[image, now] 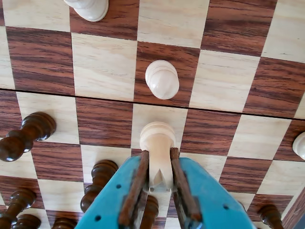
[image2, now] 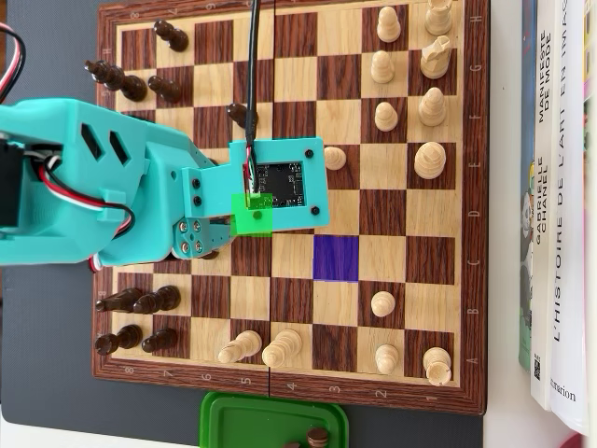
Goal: Play chess
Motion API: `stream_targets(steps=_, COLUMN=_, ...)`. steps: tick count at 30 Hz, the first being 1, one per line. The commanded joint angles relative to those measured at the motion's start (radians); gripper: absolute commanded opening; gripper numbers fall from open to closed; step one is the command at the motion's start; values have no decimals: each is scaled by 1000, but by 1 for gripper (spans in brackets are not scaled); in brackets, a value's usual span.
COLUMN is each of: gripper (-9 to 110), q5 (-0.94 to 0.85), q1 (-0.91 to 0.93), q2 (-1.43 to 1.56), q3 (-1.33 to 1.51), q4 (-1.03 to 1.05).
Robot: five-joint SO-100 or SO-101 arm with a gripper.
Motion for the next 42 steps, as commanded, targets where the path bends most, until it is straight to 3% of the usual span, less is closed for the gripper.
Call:
stream_targets(steps=1, gripper=4, q5=3, q1=12, q2=-25, q3=-21, q4=-9)
stream_targets(steps=42, gripper=14, q5=2, q1=20, q2=-55, q3=-86, q4=2)
